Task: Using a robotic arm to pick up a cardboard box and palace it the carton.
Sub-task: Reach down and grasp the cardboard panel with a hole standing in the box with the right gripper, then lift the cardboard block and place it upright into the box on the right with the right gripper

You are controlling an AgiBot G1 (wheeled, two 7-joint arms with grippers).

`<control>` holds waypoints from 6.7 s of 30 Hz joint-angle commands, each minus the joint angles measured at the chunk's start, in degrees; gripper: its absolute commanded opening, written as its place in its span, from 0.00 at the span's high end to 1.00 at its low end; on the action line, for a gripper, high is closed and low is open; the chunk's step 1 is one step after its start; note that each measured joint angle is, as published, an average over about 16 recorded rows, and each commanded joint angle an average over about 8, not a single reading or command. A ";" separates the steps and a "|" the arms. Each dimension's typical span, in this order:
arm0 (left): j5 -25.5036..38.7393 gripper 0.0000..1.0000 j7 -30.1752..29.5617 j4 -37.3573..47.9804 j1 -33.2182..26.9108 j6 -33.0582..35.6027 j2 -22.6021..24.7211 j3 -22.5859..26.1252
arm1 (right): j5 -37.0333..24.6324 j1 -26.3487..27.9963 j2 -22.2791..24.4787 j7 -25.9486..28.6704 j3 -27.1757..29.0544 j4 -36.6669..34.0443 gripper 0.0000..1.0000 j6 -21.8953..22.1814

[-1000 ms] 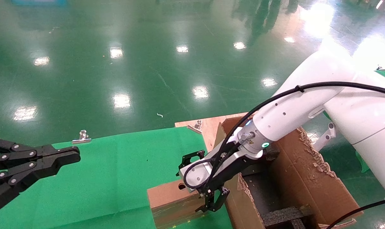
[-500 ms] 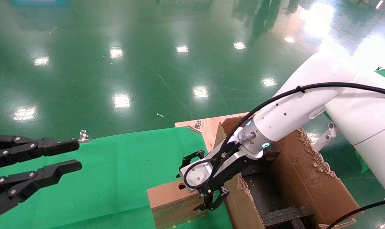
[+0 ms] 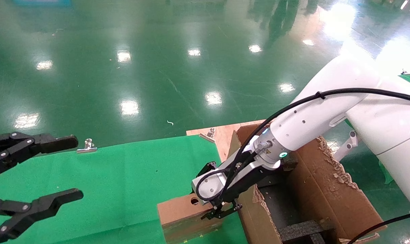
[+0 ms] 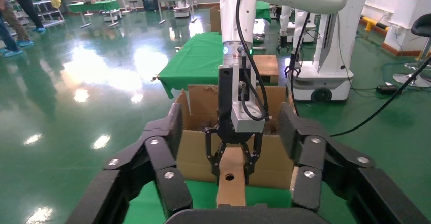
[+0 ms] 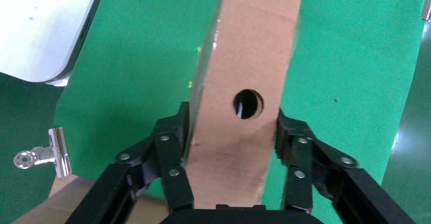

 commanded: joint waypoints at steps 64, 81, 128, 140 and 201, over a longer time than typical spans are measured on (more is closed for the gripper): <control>-0.02 0.00 0.02 0.01 -0.01 -0.01 -0.01 0.04 | 8.74 37.72 23.17 -1.67 -23.37 -21.42 1.00 -1.62; -0.05 0.00 0.03 0.03 0.00 -0.03 -0.02 0.04 | 11.39 37.79 25.57 -0.02 -28.60 -14.54 1.00 -0.14; -0.07 0.00 0.05 0.06 0.00 -0.04 -0.03 0.05 | -8.86 27.12 37.56 81.46 -37.43 16.36 1.00 15.25; -0.08 0.00 0.05 0.07 0.00 -0.04 -0.03 0.06 | -13.19 25.45 34.75 95.79 -38.42 15.20 1.00 16.57; -0.11 0.00 0.07 0.07 -0.01 -0.05 -0.05 0.10 | -26.10 11.83 27.86 118.99 -43.46 15.87 1.00 30.53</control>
